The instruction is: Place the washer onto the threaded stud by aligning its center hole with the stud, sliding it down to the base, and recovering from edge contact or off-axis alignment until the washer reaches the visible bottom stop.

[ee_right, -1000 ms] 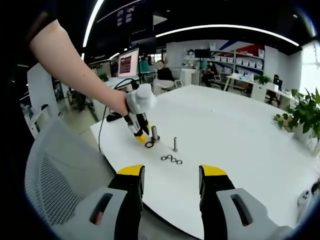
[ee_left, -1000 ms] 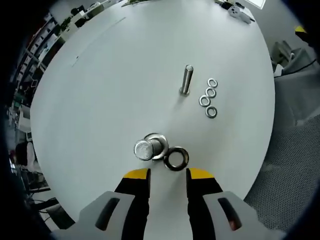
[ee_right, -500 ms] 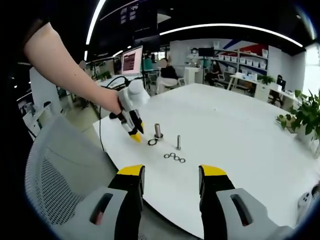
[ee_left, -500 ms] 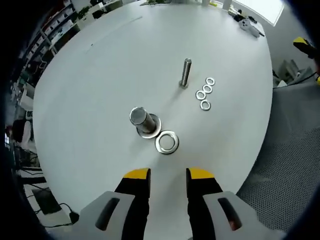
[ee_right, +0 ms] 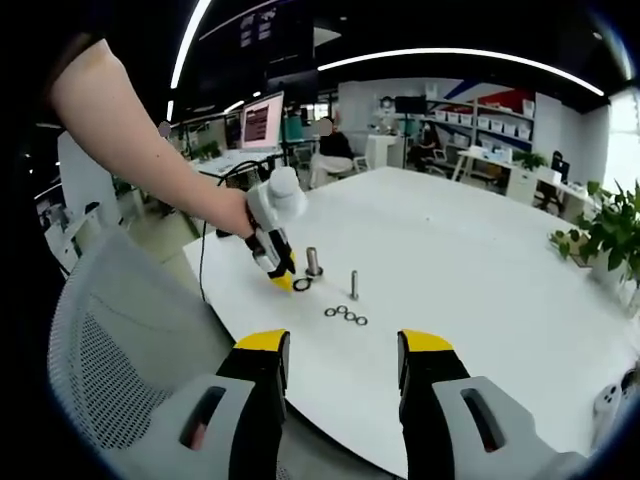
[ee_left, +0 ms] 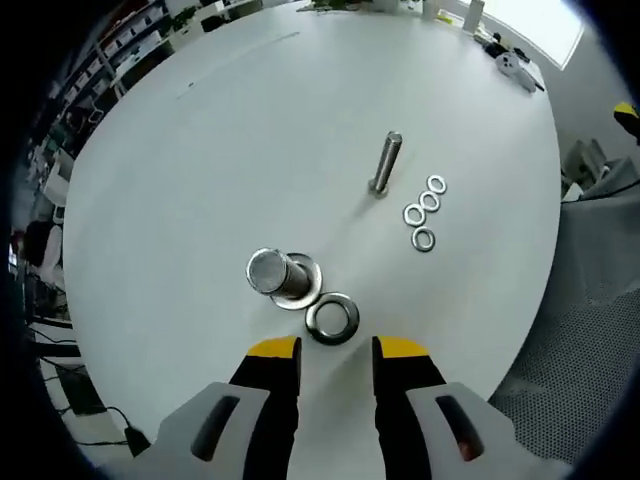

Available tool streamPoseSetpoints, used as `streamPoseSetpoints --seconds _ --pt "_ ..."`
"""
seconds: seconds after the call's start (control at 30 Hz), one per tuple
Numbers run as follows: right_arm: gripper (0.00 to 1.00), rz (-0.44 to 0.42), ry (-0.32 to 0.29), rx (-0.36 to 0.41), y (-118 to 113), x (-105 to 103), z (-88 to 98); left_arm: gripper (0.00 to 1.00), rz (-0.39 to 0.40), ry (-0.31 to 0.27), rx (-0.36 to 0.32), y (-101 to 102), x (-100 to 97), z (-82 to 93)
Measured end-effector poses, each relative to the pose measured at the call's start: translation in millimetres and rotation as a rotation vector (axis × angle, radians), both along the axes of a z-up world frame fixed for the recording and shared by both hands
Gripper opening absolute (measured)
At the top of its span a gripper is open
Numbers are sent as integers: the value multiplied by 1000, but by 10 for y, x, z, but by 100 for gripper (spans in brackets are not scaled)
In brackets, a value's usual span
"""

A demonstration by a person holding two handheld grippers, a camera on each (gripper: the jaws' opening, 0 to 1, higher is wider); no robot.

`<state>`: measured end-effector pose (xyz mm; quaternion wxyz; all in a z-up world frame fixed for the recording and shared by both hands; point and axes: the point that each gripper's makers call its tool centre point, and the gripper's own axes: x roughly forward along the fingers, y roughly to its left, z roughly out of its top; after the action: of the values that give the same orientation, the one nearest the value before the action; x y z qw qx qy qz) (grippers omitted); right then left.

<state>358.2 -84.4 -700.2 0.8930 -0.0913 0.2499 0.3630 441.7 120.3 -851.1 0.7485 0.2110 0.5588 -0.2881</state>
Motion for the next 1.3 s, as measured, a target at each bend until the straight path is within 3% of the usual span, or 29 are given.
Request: streamPoseSetpoints --seconds 0.4,0.8,1.3 --pt "45 -5 6 -6 -10 5 -15 27 19 3 -11 -69 95 -54" --pt "45 -14 7 -10 -28 16 -23 23 -14 -9 12 -59 125 -80" --pt "45 -23 3 -10 -42 22 -10 21 -30 31 45 92 -47 -78"
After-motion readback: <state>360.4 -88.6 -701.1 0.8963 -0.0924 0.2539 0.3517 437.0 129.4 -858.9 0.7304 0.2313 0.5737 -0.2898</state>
